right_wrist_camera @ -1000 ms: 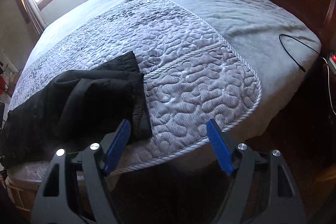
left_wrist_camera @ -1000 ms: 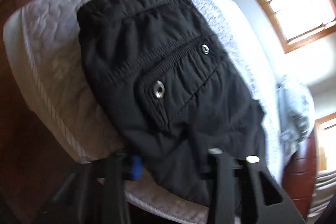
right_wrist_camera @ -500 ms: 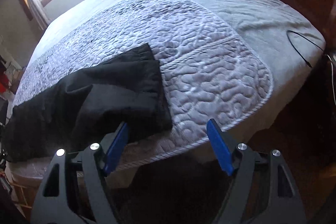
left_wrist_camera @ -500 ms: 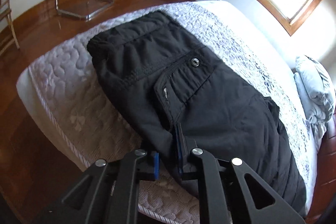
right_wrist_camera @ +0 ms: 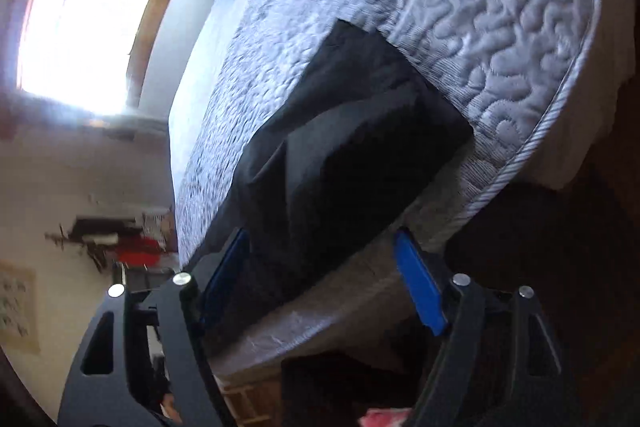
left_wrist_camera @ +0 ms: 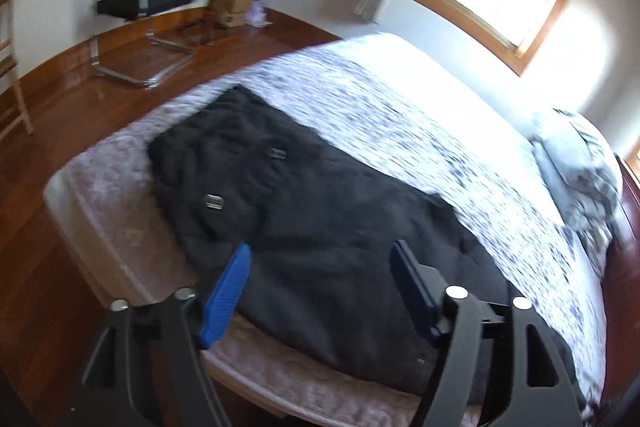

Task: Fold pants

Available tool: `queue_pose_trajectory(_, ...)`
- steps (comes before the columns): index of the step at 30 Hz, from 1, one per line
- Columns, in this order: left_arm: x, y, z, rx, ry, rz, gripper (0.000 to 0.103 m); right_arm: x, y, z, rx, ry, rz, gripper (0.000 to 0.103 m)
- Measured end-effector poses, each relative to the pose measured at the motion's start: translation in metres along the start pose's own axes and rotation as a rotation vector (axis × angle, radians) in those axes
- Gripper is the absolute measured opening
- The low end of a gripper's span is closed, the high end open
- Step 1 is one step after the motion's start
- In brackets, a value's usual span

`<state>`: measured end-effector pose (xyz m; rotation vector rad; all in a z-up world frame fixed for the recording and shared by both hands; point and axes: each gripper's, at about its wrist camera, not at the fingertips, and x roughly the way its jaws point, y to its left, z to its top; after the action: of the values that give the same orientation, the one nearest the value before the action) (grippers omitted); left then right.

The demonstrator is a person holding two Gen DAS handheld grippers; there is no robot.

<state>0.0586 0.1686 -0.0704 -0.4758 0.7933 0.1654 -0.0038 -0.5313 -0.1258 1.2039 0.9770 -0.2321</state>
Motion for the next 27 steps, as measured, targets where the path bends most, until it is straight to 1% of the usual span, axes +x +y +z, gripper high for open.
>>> queue_pose_trajectory(1, 0.006, -0.009, -0.004, 0.027, 0.026, -0.018, 0.078, 0.005, -0.003, 0.006, 0.03, -0.01, 0.0, 0.068)
queue_pose_trajectory(2, 0.013, -0.015, -0.009, 0.049, 0.055, -0.023, 0.078, 0.009, -0.006, 0.013, 0.058, -0.02, -0.002, 0.06)
queue_pose_trajectory(3, 0.023, -0.02, -0.015, 0.066, 0.091, -0.032, 0.078, 0.014, -0.009, 0.021, 0.089, -0.02, -0.009, 0.047)
queue_pose_trajectory(4, 0.032, -0.021, -0.02, 0.075, 0.121, -0.04, 0.078, 0.019, -0.009, 0.029, 0.112, -0.019, 0.0, 0.036)
queue_pose_trajectory(5, 0.046, -0.024, -0.028, 0.08, 0.173, -0.032, 0.078, 0.023, -0.008, 0.035, 0.114, -0.012, 0.02, 0.016)
queue_pose_trajectory(6, 0.057, -0.023, -0.034, 0.079, 0.21, -0.015, 0.078, 0.027, -0.005, 0.043, 0.111, -0.001, 0.024, 0.008)
queue_pose_trajectory(8, 0.075, -0.019, -0.042, 0.07, 0.253, -0.004, 0.078, 0.031, 0.007, 0.054, 0.092, -0.001, -0.002, 0.007)
queue_pose_trajectory(10, 0.088, -0.017, -0.049, 0.07, 0.269, 0.01, 0.079, 0.03, 0.038, 0.063, -0.002, -0.006, 0.015, 0.006)
queue_pose_trajectory(11, 0.09, -0.019, -0.051, 0.076, 0.268, 0.016, 0.079, 0.027, 0.053, 0.065, -0.059, -0.012, 0.051, 0.006)
queue_pose_trajectory(13, 0.091, -0.022, -0.053, 0.074, 0.268, 0.017, 0.084, 0.014, 0.087, 0.063, -0.206, -0.036, 0.18, 0.005)
queue_pose_trajectory(14, 0.09, -0.024, -0.053, 0.076, 0.27, 0.018, 0.085, 0.006, 0.097, 0.061, -0.256, -0.049, 0.224, 0.005)
queue_pose_trajectory(15, 0.091, -0.026, -0.054, 0.082, 0.276, 0.024, 0.085, -0.001, 0.104, 0.059, -0.299, -0.064, 0.254, 0.005)
queue_pose_trajectory(16, 0.09, -0.028, -0.054, 0.083, 0.277, 0.025, 0.085, -0.005, 0.102, 0.057, -0.317, -0.076, 0.256, 0.005)
queue_pose_trajectory(17, 0.091, -0.028, -0.054, 0.084, 0.279, 0.026, 0.085, -0.005, 0.093, 0.056, -0.308, -0.075, 0.228, 0.005)
queue_pose_trajectory(19, 0.091, -0.03, -0.055, 0.09, 0.285, 0.03, 0.085, 0.006, 0.066, 0.056, -0.256, -0.039, 0.119, 0.006)
queue_pose_trajectory(20, 0.093, -0.032, -0.055, 0.094, 0.288, 0.034, 0.086, 0.015, 0.046, 0.057, -0.208, -0.003, 0.054, 0.011)
queue_pose_trajectory(21, 0.097, -0.034, -0.053, 0.101, 0.294, 0.041, 0.086, 0.024, 0.026, 0.057, -0.158, 0.032, 0.011, 0.011)
queue_pose_trajectory(22, 0.097, -0.037, -0.054, 0.106, 0.299, 0.049, 0.086, 0.028, 0.013, 0.055, -0.134, 0.043, -0.012, 0.011)
queue_pose_trajectory(23, 0.098, -0.041, -0.054, 0.109, 0.304, 0.057, 0.086, 0.029, 0.004, 0.053, -0.123, 0.041, -0.032, 0.017)
queue_pose_trajectory(24, 0.104, -0.043, -0.051, 0.107, 0.307, 0.062, 0.087, 0.027, -0.002, 0.051, -0.114, 0.031, -0.045, 0.028)
queue_pose_trajectory(26, 0.107, -0.049, -0.048, 0.097, 0.309, 0.068, 0.087, 0.017, -0.008, 0.047, -0.1, -0.002, -0.038, 0.039)
queue_pose_trajectory(27, 0.107, -0.052, -0.047, 0.089, 0.307, 0.072, 0.087, 0.009, -0.01, 0.046, -0.094, -0.019, -0.033, 0.042)
